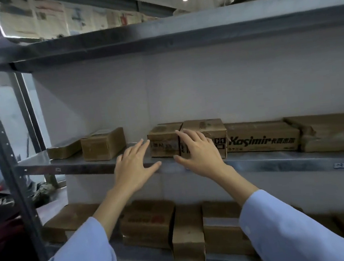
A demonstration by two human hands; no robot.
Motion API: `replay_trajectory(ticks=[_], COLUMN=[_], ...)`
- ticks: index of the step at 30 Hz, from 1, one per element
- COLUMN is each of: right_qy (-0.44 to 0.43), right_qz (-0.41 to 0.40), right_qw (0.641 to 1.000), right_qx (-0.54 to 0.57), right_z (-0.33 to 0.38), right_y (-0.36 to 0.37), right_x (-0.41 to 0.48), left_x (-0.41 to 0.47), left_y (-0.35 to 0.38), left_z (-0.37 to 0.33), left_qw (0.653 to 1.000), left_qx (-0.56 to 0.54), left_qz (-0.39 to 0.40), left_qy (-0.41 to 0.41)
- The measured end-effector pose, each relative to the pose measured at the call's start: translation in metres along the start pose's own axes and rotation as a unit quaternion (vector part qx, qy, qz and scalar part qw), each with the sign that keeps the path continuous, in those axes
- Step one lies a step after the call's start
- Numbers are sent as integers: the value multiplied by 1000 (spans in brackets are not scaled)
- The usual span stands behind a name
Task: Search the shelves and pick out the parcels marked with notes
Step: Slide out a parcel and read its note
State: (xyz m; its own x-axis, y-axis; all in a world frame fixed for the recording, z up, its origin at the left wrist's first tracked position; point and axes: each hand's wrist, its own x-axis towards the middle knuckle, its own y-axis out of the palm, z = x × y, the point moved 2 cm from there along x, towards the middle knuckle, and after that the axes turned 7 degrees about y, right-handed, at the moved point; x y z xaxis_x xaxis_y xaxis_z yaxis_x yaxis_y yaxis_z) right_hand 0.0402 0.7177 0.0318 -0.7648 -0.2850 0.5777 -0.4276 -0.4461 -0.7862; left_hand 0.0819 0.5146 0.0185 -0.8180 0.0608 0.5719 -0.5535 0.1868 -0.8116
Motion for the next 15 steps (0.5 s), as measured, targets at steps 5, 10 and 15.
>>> replay_trajectory(ticks=[5, 10, 15], right_qy=[36, 66, 66], right_qz=[-23, -52, -50], right_qw=[999, 995, 991], right_qx=[-33, -53, -104], right_z=[7, 9, 8], right_y=[15, 25, 28], right_x=[43, 63, 72], left_x=[50, 90, 111], left_y=[12, 25, 39], left_z=[38, 59, 64], left_qw=[999, 995, 989], left_qx=[-8, -23, -51], left_qz=[-7, -3, -12], left_qy=[51, 93, 138])
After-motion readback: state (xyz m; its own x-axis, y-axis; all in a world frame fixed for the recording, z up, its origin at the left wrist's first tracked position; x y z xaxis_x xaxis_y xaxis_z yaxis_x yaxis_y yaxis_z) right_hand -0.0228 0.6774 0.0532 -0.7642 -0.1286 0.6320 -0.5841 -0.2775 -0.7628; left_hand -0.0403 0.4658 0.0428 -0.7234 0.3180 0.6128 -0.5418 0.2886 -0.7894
